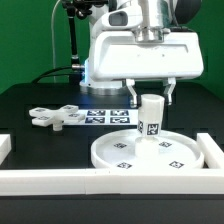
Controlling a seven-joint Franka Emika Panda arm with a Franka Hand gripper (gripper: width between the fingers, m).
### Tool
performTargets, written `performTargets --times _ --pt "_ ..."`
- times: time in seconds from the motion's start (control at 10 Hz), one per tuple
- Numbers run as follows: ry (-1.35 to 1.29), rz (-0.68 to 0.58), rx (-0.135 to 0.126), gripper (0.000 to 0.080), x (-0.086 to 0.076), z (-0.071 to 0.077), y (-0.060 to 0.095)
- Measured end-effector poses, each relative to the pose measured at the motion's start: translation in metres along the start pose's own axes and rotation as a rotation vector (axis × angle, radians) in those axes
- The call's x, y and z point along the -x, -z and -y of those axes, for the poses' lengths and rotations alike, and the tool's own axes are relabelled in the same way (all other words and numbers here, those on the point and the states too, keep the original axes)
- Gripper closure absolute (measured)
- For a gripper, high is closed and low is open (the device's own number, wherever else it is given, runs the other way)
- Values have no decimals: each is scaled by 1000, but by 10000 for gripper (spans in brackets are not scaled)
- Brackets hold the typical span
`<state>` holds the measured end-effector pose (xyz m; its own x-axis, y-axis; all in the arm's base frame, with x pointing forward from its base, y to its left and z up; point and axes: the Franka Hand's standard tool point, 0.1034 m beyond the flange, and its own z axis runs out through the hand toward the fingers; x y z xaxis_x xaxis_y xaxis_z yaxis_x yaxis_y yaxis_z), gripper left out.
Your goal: Assemble round table
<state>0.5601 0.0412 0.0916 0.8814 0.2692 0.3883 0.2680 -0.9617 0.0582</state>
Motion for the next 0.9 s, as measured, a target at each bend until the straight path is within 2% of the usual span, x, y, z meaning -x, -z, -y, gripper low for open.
performTargets --times 0.5,0.7,0.9 --pt "3 -53 19 389 -5 -2 -3" --pt "3 -53 18 389 -5 -2 -3" --pt "3 -52 18 195 -4 -2 -3"
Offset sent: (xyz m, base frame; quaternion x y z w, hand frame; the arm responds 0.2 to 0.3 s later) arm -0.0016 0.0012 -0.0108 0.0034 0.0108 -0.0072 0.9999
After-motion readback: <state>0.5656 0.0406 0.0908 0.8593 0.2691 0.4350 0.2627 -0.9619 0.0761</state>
